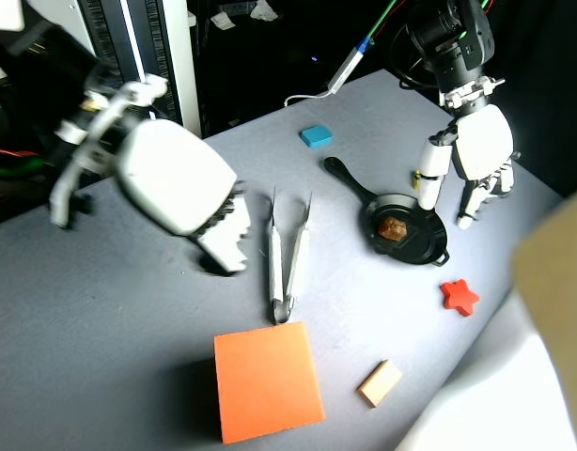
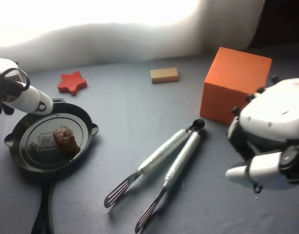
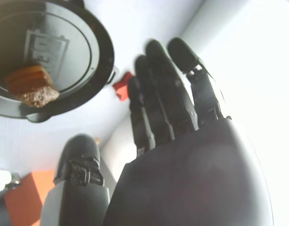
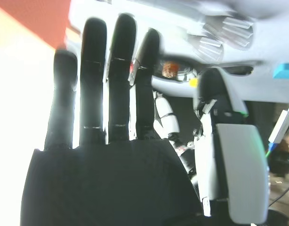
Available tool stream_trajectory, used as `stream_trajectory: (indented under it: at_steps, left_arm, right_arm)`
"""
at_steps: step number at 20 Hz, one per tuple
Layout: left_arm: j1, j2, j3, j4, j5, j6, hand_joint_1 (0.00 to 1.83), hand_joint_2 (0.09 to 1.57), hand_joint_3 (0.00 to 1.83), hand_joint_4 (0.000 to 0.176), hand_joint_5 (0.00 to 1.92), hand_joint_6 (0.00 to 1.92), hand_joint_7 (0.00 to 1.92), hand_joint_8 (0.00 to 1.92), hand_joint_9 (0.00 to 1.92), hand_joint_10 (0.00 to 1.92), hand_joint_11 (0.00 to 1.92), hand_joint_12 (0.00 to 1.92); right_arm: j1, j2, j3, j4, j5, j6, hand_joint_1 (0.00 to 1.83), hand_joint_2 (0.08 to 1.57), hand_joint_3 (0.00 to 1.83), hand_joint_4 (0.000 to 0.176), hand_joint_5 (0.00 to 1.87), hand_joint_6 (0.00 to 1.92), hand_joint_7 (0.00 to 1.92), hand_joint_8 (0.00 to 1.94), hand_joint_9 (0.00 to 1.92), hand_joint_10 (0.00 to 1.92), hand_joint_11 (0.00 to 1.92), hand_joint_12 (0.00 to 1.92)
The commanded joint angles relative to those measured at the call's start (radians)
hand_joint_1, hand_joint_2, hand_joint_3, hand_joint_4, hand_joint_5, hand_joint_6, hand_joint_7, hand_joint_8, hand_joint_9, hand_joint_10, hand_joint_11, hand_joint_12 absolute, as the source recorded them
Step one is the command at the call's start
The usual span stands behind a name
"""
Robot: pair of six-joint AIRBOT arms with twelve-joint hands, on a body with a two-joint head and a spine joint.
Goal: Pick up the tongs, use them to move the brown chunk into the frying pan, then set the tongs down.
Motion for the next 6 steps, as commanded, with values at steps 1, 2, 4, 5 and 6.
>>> stream_trajectory:
  at_steps: [1, 2, 4, 5, 6]
  left_arm:
    - [-0.001, 0.010, 0.005, 0.051, -0.001, 0.005, 0.02, 1.36, 0.00, 0.000, 0.66, 1.24, 0.79, 1.39, 0.67, 1.54, 0.46, 1.81]
    - [0.005, 0.011, 0.005, 0.049, -0.001, 0.005, 0.08, 1.38, 0.01, 0.000, 0.72, 1.40, 0.91, 1.47, 0.76, 1.64, 0.52, 1.90]
    - [0.007, 0.010, 0.004, 0.043, -0.005, 0.005, 0.21, 1.43, 0.02, 0.000, 0.77, 1.65, 0.99, 1.65, 0.91, 1.79, 0.73, 1.92]
    - [0.007, 0.010, 0.002, 0.041, -0.007, 0.005, 0.27, 1.45, 0.02, 0.000, 0.85, 1.71, 1.02, 1.73, 0.98, 1.87, 0.87, 1.92]
    - [0.007, 0.010, -0.003, 0.040, -0.008, 0.005, 0.37, 1.47, 0.02, 0.000, 0.90, 1.73, 1.04, 1.79, 1.03, 1.91, 0.98, 1.92]
  right_arm:
    - [0.017, 0.012, -0.011, -0.044, 0.022, -0.004, 0.35, 1.30, 0.02, 0.000, 0.98, 1.37, 1.10, 1.55, 0.96, 1.88, 0.82, 1.92]
    - [0.019, 0.040, -0.032, -0.044, 0.018, -0.007, 0.34, 1.35, 0.04, 0.000, 1.02, 1.46, 1.16, 1.65, 1.08, 1.91, 0.95, 1.92]
    - [0.024, 0.080, -0.052, -0.044, 0.025, -0.019, 0.43, 1.41, 0.06, 0.000, 1.00, 1.75, 1.19, 1.80, 1.17, 1.92, 1.08, 1.92]
    - [0.030, 0.092, -0.054, -0.044, 0.027, -0.021, 0.48, 1.43, 0.07, 0.000, 1.01, 1.87, 1.21, 1.83, 1.21, 1.92, 1.15, 1.92]
    - [0.036, 0.106, -0.053, -0.044, 0.030, -0.020, 0.77, 1.02, 0.84, 0.000, 0.75, 1.91, 1.22, 1.87, 1.23, 1.92, 1.19, 1.92]
